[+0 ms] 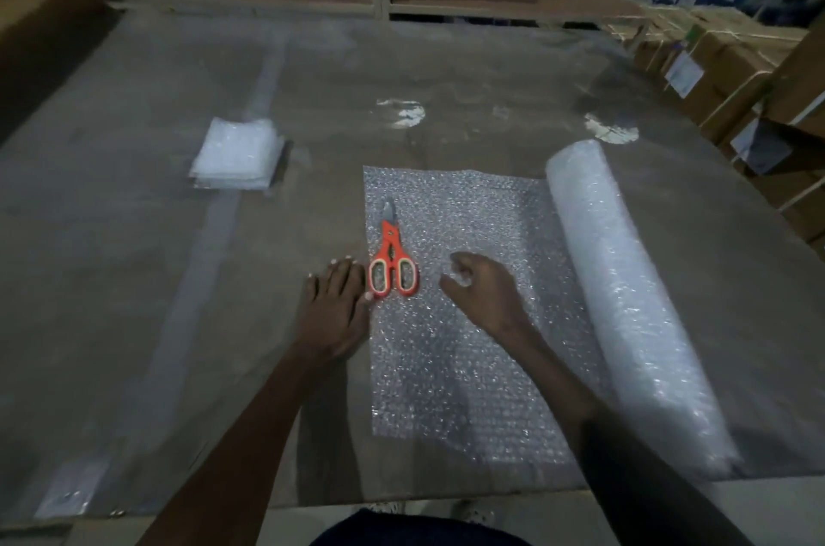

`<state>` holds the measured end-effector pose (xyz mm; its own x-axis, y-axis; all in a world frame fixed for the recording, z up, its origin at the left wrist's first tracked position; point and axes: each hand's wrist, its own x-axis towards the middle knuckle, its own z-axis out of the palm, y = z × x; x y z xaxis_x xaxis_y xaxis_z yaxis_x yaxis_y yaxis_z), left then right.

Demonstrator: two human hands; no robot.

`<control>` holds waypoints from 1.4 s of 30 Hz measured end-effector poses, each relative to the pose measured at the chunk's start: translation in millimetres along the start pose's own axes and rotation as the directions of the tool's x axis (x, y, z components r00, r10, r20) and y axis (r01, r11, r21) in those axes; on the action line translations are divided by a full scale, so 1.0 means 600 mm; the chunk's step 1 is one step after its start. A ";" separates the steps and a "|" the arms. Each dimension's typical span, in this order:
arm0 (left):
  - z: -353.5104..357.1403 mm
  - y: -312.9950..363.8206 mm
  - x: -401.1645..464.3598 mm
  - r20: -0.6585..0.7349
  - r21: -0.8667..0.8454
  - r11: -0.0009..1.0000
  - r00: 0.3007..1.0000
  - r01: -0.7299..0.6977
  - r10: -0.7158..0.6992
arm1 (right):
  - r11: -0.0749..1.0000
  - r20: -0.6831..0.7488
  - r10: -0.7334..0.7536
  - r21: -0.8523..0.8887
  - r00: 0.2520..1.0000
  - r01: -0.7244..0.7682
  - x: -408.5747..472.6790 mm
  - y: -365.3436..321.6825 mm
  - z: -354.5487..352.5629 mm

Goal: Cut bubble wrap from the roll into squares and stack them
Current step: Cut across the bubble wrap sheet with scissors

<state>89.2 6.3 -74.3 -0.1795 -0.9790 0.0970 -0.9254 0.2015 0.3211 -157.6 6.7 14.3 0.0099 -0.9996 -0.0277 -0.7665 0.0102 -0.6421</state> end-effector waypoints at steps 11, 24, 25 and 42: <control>-0.008 0.003 -0.008 0.041 0.090 0.996 0.999 -0.001 -0.003 | 0.973 0.046 0.131 -0.197 0.990 -0.119 0.059 -0.106 0.120; -0.013 0.003 -0.004 0.054 0.062 0.998 0.999 -0.010 0.007 | 0.539 0.362 0.366 0.669 0.857 -0.512 0.042 -0.083 0.047; -0.014 0.003 -0.003 0.061 0.062 0.998 0.998 -0.008 0.004 | 0.482 0.383 0.362 0.703 0.850 -0.522 0.032 -0.073 0.045; 0.021 0.193 -0.116 0.207 -0.004 0.985 0.963 -0.175 0.172 | 0.266 0.328 0.326 0.868 0.886 -0.419 -0.214 0.043 -0.028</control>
<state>-9.9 97.5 -55.9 -0.4015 -0.9147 -0.0462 -0.8781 0.3701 0.3033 -189.4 135.0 14.1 -0.0305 -0.8736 -0.4856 0.3494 0.4459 -0.8241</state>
